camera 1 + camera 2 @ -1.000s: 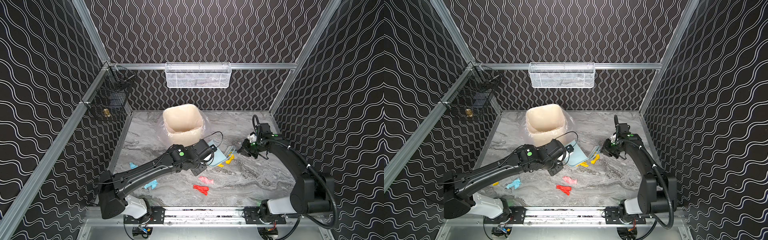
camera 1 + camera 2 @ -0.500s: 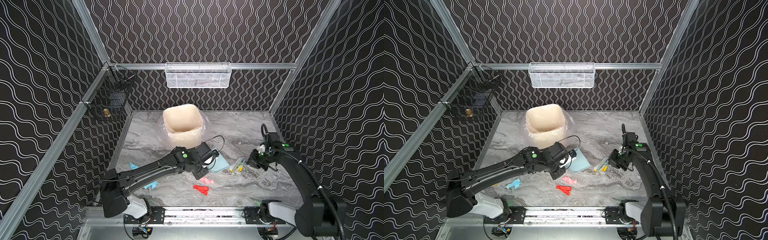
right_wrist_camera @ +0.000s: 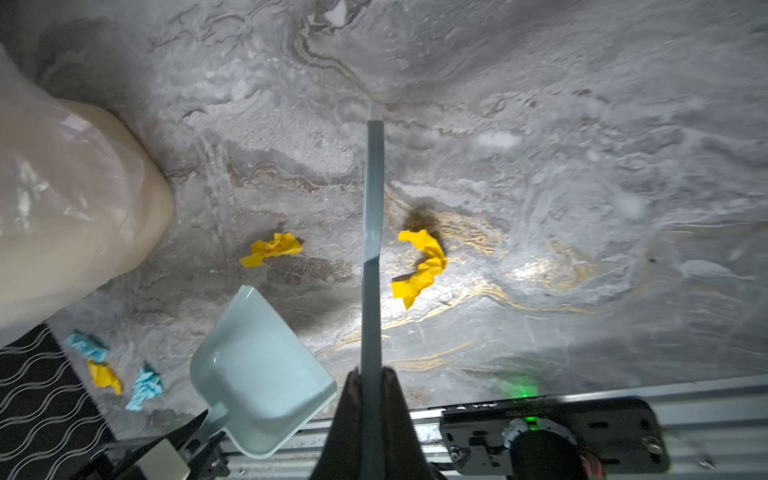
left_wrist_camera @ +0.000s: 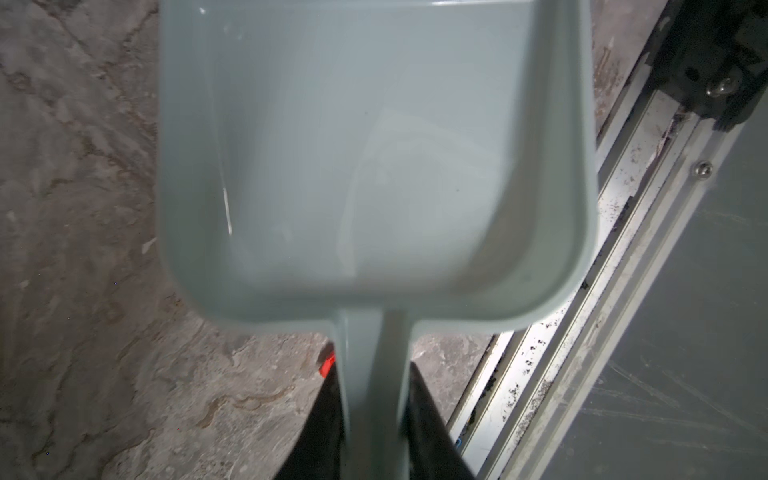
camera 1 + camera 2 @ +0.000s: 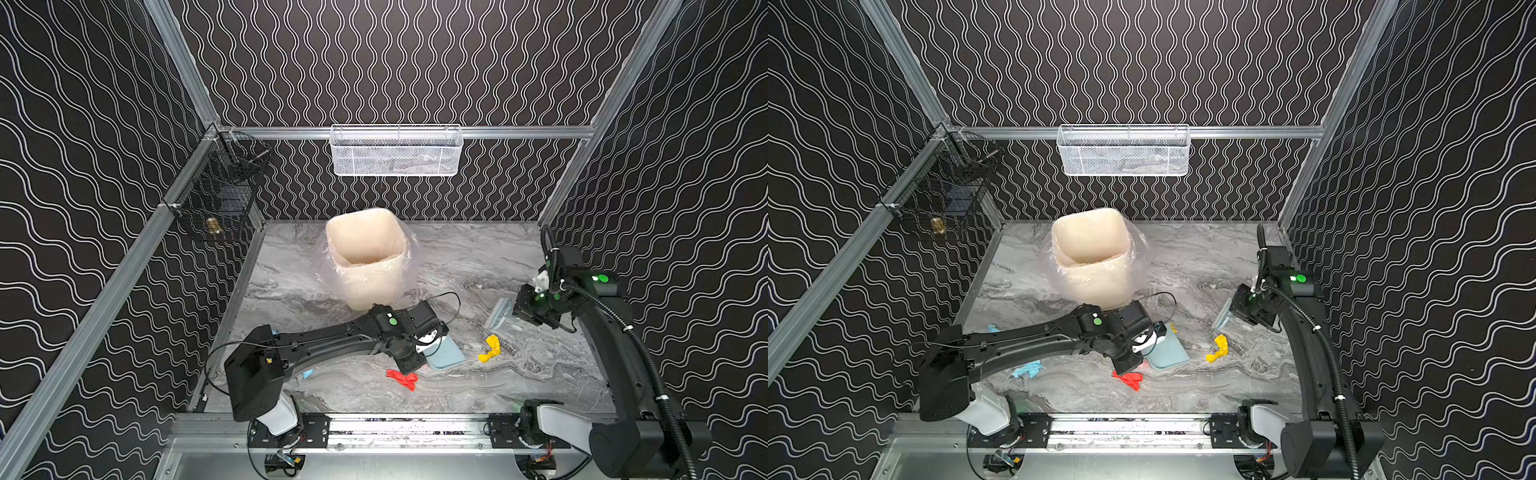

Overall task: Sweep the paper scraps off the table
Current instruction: 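Sweep the yellow scrap into the dustpan with the right-held brush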

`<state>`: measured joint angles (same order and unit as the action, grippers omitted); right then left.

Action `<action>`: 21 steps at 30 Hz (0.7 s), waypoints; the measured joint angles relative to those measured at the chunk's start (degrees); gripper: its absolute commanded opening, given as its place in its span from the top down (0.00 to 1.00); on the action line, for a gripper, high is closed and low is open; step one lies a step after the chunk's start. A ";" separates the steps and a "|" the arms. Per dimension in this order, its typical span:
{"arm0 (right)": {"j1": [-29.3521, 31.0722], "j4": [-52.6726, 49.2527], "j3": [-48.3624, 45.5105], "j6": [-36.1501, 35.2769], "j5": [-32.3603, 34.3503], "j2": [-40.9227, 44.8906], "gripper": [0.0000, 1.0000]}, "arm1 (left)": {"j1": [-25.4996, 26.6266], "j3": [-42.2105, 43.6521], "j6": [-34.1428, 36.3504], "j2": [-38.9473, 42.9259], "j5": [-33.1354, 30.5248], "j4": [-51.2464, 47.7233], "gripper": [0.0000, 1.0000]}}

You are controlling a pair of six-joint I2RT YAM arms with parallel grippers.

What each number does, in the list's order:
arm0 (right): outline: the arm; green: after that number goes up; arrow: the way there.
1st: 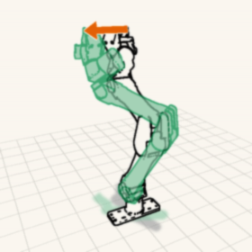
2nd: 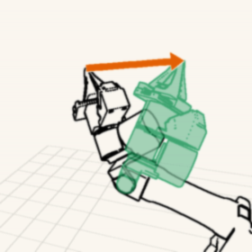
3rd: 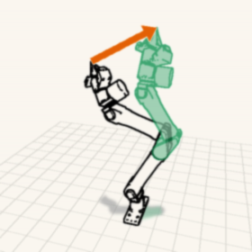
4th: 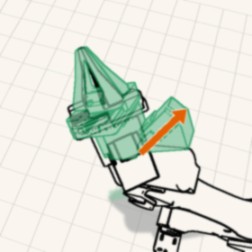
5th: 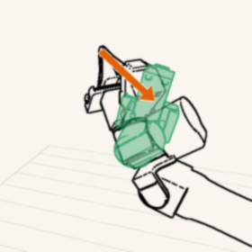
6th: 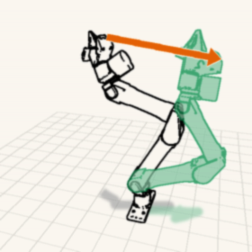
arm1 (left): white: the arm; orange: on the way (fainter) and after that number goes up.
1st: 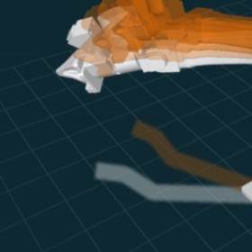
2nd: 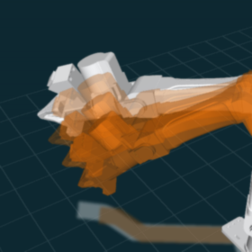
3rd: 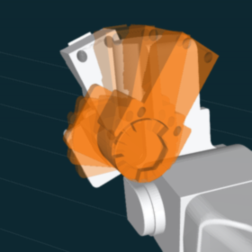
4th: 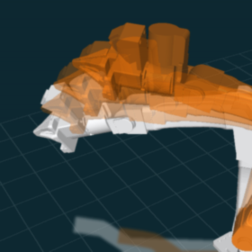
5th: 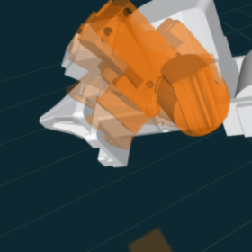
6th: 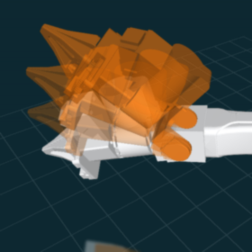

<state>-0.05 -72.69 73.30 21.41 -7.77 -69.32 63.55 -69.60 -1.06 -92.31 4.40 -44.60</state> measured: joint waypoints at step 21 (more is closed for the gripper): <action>17.62 -9.75 -0.55 -0.83 19.96 -12.44 1.00 | 0.66 -3.15 8.96 -11.02 3.21 3.30 0.92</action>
<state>17.56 -82.43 72.75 20.58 12.19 -81.76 64.20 -72.75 7.90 -103.33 7.62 -41.30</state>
